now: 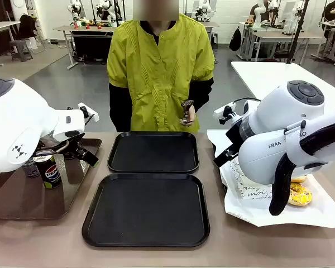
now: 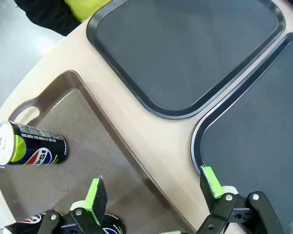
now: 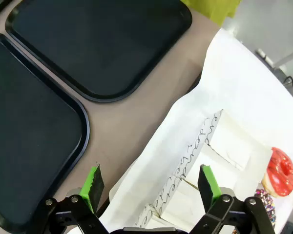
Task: Set up donuts and drinks on trays.
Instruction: Pick up one Pepsi coke and place it on the Flat Tray.
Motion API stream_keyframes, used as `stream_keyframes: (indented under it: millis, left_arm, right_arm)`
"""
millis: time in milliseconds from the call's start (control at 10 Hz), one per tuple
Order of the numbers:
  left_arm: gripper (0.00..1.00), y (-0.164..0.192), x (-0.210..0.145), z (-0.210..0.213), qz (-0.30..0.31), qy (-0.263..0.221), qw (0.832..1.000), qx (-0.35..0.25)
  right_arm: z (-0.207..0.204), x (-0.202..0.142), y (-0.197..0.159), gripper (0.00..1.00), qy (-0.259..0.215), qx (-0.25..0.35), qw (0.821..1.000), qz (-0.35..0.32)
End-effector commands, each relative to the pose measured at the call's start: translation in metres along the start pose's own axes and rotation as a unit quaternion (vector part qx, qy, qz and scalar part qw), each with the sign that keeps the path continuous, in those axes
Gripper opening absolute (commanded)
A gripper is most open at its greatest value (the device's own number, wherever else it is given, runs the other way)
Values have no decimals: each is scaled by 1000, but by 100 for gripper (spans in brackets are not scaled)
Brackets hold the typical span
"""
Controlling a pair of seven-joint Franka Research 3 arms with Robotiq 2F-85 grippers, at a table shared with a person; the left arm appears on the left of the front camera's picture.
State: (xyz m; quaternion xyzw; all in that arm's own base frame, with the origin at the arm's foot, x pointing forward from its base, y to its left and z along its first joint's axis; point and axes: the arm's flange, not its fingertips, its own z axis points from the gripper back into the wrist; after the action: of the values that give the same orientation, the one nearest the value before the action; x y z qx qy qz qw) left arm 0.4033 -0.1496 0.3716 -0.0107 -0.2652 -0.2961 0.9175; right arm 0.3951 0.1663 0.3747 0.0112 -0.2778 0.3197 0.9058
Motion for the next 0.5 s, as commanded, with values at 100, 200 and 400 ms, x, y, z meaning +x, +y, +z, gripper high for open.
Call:
stream_keyframes:
  millis: [100,200,400]
  left_arm:
    - [100,0,0,0,0,0,1000,0]
    - [100,0,0,0,0,0,1000,0]
    - [100,0,0,0,0,0,1000,0]
  right_arm:
    - [0,0,0,100,0,0,1000,0]
    - [0,0,0,100,0,0,1000,0]
    - [0,0,0,100,0,0,1000,0]
